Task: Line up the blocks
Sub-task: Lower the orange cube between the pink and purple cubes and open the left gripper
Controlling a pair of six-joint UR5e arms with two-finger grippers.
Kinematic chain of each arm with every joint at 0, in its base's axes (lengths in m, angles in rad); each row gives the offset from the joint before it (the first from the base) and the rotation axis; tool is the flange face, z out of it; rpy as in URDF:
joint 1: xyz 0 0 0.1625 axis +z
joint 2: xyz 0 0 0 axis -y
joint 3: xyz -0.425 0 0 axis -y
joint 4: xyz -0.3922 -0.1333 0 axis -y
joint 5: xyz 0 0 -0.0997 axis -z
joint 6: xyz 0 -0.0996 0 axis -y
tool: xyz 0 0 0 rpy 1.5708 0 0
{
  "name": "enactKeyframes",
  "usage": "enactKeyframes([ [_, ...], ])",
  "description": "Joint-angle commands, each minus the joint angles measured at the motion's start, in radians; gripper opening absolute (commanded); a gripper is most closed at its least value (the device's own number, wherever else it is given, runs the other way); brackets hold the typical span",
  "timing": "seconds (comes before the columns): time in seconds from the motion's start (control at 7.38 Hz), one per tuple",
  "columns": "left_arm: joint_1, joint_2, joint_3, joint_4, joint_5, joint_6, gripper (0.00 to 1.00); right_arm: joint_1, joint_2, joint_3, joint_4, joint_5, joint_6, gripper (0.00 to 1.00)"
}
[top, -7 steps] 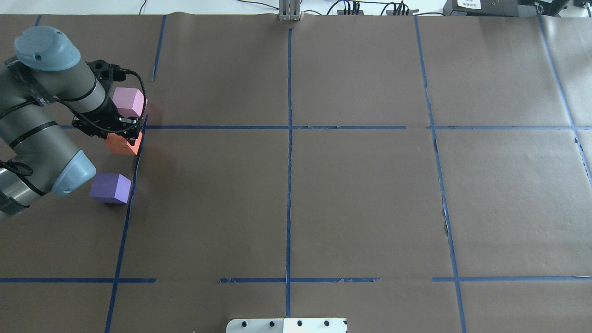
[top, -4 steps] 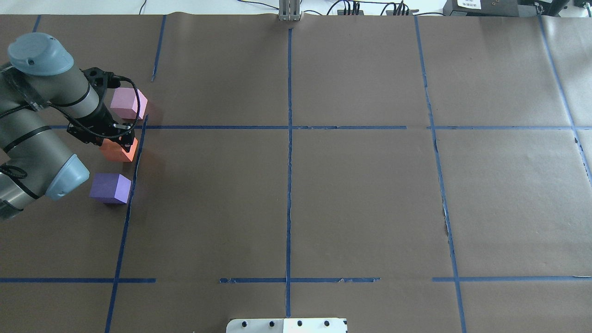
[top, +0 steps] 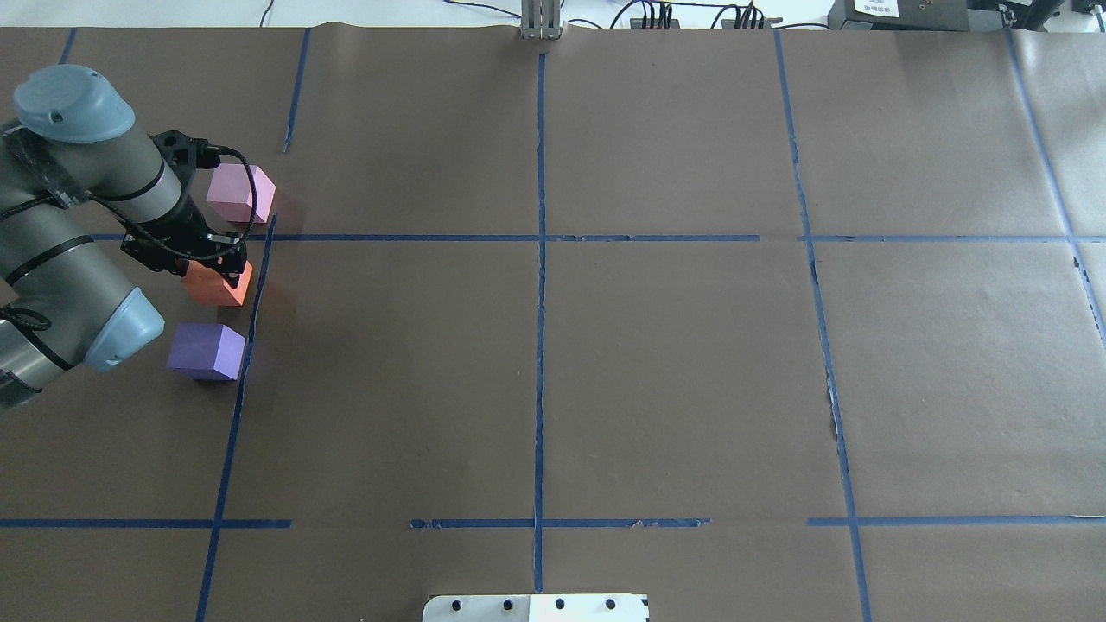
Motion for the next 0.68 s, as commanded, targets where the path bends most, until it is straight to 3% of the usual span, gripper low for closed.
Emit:
enactKeyframes([
  [0.0,-0.002,0.000,0.003,-0.010,0.000,-0.001,1.00,0.001,0.000,0.000,0.000,0.000,0.000,1.00],
  [0.54,-0.003,-0.008,-0.002,-0.010,0.001,-0.002,1.00,0.001,0.000,0.000,0.000,0.000,0.000,1.00],
])
